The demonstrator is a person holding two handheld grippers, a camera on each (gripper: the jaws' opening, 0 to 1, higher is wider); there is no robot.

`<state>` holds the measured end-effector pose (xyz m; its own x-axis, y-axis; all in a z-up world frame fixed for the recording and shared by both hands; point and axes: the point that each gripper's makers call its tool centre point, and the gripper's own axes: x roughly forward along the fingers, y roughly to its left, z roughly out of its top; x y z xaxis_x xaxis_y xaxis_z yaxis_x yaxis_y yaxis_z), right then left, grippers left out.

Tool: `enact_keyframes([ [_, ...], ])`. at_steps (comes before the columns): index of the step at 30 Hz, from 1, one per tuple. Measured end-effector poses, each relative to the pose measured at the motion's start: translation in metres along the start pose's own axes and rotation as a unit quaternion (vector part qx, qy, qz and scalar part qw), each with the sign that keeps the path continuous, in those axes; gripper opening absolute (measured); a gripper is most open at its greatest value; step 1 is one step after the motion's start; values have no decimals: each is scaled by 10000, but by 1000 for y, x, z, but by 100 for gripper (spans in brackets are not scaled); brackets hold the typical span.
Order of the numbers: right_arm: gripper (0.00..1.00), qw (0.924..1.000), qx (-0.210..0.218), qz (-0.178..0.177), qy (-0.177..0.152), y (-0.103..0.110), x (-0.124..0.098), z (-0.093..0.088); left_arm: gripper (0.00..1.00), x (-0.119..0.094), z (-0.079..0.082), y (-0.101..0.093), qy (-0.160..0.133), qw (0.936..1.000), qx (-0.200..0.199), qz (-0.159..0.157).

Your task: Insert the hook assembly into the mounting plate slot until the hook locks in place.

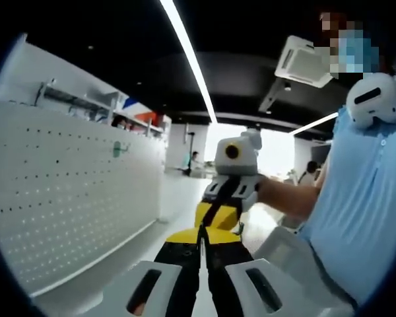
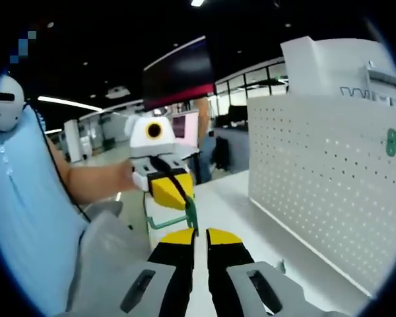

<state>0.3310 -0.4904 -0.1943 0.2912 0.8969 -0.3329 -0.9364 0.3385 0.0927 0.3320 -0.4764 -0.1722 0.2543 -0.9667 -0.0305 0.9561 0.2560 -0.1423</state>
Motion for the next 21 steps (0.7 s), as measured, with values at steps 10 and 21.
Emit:
enact_keyframes([
  [10,6,9983,-119,-556,92,-22,-1,-8,2,7,-1,31,17,9962,-20,876],
  [21,7,9961,-196,-856,-69,-30,-4,-1,2,10,-1,59,-9,9837,-77,1799],
])
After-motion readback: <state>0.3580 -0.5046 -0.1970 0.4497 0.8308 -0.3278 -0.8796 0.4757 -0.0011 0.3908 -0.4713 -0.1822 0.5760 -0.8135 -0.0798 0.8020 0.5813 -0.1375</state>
